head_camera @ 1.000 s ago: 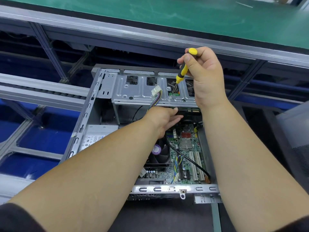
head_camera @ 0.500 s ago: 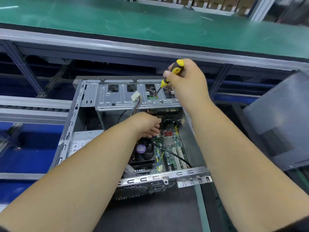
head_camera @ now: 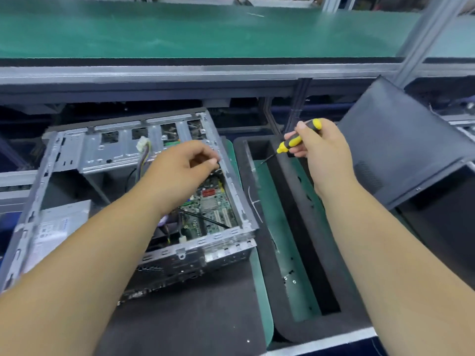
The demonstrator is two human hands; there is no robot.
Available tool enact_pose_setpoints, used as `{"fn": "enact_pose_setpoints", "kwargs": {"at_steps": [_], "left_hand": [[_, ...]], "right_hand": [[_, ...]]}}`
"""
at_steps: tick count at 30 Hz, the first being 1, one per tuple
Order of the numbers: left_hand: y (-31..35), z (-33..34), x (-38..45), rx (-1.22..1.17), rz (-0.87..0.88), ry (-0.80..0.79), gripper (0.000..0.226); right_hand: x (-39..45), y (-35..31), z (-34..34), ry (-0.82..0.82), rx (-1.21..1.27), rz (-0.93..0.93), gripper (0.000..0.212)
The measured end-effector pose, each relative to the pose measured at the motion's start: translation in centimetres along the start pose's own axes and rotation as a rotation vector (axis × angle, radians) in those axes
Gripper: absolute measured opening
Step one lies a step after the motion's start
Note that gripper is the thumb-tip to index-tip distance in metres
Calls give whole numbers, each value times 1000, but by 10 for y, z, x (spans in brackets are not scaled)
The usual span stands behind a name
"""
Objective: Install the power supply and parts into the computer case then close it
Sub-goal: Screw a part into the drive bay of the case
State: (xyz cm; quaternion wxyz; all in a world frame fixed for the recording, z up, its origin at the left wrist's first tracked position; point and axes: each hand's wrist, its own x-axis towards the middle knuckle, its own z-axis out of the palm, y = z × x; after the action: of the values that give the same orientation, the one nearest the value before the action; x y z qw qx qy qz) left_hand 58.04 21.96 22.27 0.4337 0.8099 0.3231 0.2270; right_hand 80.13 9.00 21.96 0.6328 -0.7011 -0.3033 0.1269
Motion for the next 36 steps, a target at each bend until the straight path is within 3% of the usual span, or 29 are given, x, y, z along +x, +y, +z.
{"fn": "enact_pose_setpoints", "kwargs": {"at_steps": [6, 10, 15, 18, 21, 23, 26, 31, 36], "left_hand": [[49, 60, -14, -67, 78, -97, 17], [64, 110, -22, -24, 208, -3, 18], [52, 166, -30, -41, 283, -25, 27], [17, 195, -35, -31, 204, -105, 37], [-29, 213, -46, 95, 13, -150, 50], [-51, 222, -52, 296, 39, -154, 59], [-69, 238, -56, 414, 76, -169, 70], [-76, 252, -56, 478, -17, -85, 57], [-78, 252, -55, 475, 4, -55, 48]], "right_hand": [[-5, 31, -53, -20, -25, 39, 25], [-8, 52, -79, -54, -48, 53, 26], [-12, 82, -105, -95, -45, 97, 21], [-19, 102, -113, -137, -36, 144, 20], [-32, 125, -115, -215, -43, 196, 23], [-42, 139, -114, -269, -28, 224, 26], [-54, 154, -109, -339, -56, 255, 21], [-67, 169, -94, -444, -170, 244, 7], [-75, 180, -78, -591, -314, 58, 7]]}}
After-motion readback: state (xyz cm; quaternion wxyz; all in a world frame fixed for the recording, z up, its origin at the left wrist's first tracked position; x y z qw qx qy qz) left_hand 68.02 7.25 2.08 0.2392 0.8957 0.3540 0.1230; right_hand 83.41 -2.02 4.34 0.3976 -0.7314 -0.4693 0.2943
